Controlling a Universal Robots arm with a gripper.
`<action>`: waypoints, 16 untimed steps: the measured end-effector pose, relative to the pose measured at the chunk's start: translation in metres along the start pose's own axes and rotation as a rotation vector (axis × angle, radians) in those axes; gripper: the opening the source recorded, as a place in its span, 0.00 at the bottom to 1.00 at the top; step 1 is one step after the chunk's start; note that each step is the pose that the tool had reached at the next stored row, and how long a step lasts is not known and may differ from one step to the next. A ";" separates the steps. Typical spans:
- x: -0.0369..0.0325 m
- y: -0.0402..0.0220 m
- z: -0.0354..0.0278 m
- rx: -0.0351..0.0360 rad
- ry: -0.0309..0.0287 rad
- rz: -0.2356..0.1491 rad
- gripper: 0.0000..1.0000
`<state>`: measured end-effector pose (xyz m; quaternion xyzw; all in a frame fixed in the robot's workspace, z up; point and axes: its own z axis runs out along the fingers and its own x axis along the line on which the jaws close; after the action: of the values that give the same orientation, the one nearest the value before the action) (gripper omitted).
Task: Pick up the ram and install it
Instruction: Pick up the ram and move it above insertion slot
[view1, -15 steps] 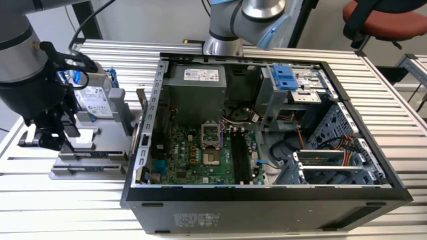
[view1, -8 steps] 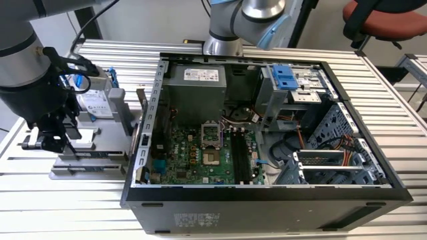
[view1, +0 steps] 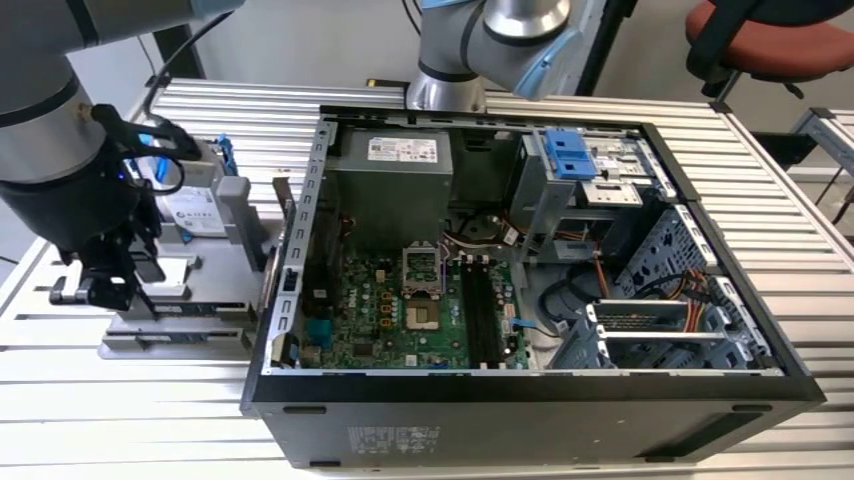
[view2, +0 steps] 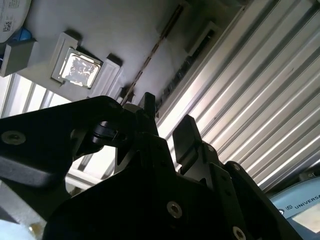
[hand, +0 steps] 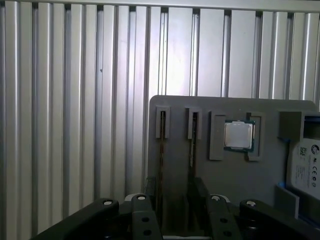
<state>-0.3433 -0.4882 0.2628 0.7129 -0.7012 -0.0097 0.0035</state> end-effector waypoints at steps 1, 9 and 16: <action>0.0001 -0.0001 0.0010 0.0000 0.0000 0.000 1.00; 0.0007 -0.0005 0.0085 0.0000 0.0002 0.000 1.00; 0.0017 -0.0009 0.0159 0.0000 0.0002 0.000 1.00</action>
<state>-0.3426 -0.4897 0.2469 0.7129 -0.7012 -0.0097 0.0036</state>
